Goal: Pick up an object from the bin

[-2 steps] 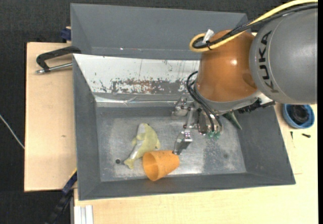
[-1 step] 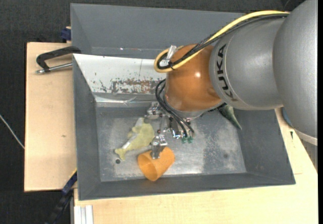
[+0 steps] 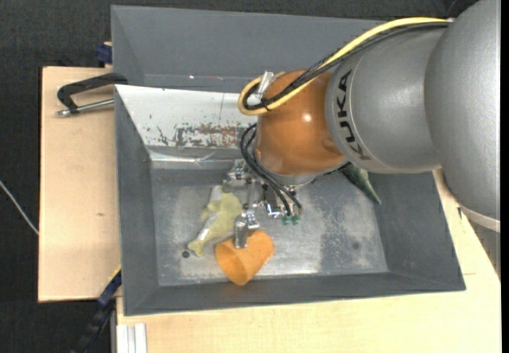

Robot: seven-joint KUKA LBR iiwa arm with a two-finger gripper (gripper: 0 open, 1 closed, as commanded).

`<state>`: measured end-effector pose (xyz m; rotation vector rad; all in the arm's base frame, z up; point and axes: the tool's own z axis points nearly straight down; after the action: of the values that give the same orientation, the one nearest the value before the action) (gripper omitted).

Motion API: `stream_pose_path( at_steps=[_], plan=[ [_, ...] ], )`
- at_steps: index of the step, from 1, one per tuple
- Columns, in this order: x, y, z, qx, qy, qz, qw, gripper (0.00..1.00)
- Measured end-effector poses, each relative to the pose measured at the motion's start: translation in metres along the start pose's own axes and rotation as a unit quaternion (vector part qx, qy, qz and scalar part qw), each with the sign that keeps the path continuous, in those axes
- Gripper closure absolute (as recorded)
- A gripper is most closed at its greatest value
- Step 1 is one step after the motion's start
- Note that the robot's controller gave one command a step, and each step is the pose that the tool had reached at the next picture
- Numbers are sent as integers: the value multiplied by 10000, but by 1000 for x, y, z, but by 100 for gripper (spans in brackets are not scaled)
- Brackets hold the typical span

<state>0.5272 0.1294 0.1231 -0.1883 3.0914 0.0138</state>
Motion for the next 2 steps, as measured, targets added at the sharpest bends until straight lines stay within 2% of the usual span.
stream_pose_path(
  at_steps=[1, 2],
  plan=[
    [10, 0, 12, 19, 180, -11, 9998, 0],
    [11, -1, 15, 21, 204, -6, 9998, 100]
  ],
)
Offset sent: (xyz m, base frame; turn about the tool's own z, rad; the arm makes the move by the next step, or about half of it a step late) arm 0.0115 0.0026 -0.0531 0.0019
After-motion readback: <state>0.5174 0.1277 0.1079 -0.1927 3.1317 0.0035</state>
